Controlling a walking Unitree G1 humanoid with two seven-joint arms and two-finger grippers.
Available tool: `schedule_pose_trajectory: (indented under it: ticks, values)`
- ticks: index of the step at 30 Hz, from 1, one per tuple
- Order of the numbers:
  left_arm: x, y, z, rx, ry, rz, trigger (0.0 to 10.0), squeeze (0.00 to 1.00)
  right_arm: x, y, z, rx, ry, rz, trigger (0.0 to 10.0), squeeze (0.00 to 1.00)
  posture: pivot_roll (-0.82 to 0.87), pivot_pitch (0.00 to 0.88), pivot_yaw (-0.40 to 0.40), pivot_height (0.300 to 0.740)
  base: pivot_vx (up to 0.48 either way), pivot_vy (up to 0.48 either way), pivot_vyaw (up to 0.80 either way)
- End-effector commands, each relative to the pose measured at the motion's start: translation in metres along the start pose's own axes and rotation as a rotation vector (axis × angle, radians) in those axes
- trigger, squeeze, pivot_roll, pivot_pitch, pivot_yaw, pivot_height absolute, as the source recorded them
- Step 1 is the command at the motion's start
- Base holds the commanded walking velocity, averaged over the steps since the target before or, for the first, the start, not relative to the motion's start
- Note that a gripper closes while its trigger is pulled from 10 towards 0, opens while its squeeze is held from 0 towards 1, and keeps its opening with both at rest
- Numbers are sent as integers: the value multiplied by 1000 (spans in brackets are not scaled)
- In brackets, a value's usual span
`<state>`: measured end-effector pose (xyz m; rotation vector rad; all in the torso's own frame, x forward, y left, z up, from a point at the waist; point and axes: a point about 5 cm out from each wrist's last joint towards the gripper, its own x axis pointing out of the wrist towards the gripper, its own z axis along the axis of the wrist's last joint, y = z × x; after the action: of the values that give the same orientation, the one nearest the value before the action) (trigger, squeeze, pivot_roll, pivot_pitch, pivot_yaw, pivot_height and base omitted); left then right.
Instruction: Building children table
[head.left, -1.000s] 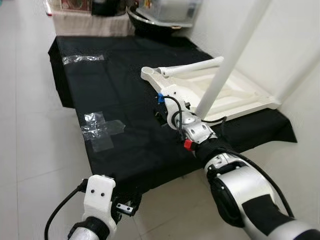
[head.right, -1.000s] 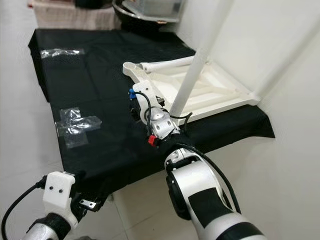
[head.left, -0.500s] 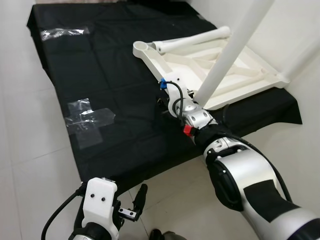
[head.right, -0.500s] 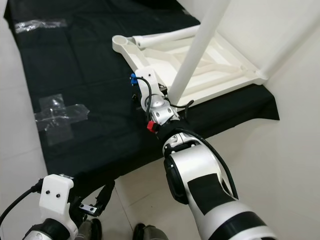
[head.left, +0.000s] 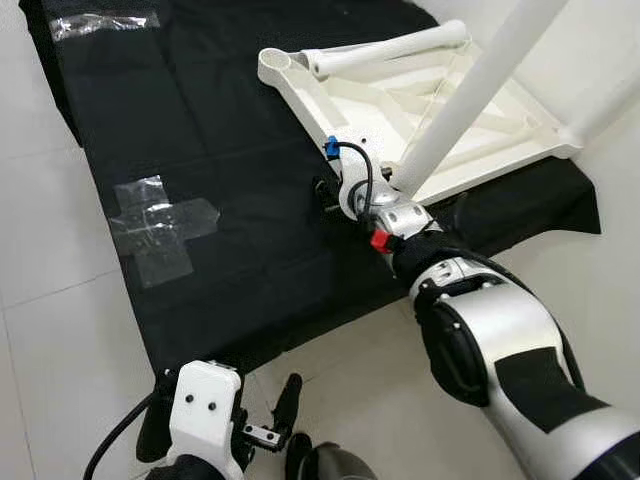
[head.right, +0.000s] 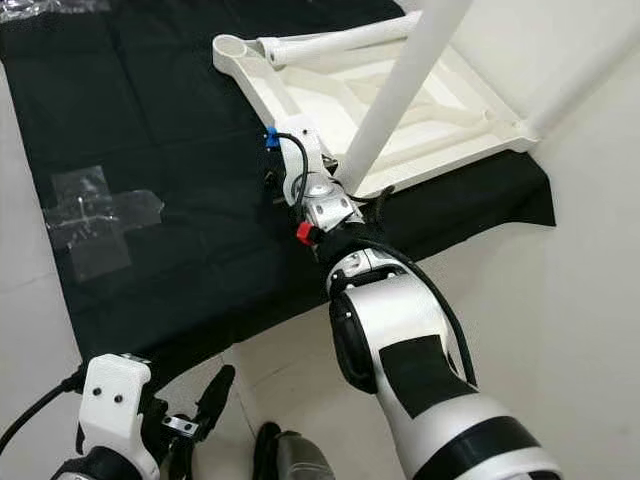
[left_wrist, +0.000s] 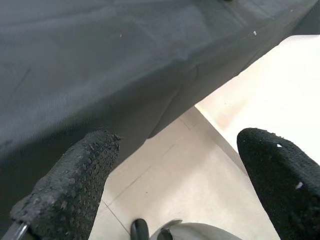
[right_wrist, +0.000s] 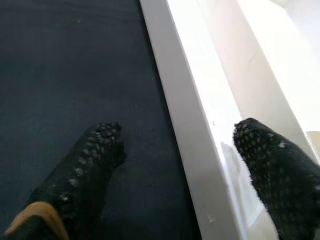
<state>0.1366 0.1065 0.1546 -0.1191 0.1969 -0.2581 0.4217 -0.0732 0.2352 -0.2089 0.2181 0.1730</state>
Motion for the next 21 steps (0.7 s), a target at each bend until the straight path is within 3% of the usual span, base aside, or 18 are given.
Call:
schedule_pose_trajectory:
  ticks: [1,2,3,12,16,17,18,21]
  values:
    - [-2,-4,-2,-9,22,-4,10000,0,1,-9,-19,9,84,-17,10000,0,94,332,-294,740,0,0,0]
    - [-2,-5,-2,-12,22,-3,10000,0,0,-10,-21,8,96,-3,3490,0,86,332,-298,740,0,0,0]
    - [-2,-5,-2,-17,22,-3,10000,0,0,-10,-24,19,111,9,0,0,80,330,-301,740,0,0,0]
    - [-1,-8,-2,-26,22,3,10000,0,0,-14,-23,49,117,19,0,0,77,325,-311,740,0,0,0]
    - [-1,-9,-1,-32,21,7,10000,0,0,-14,-19,22,101,51,0,0,74,318,-315,740,0,0,0]
    - [3,-9,-2,-34,21,10,10000,0,0,-8,-16,-7,81,148,0,0,73,315,-319,740,0,0,0]
    - [3,-9,-2,-34,21,10,10000,0,0,-8,-16,-7,81,148,0,0,73,315,-319,740,0,0,0]
    - [6,-8,-3,-36,22,14,10000,0,-2,0,-16,-69,83,298,0,0,71,313,-318,740,0,0,0]
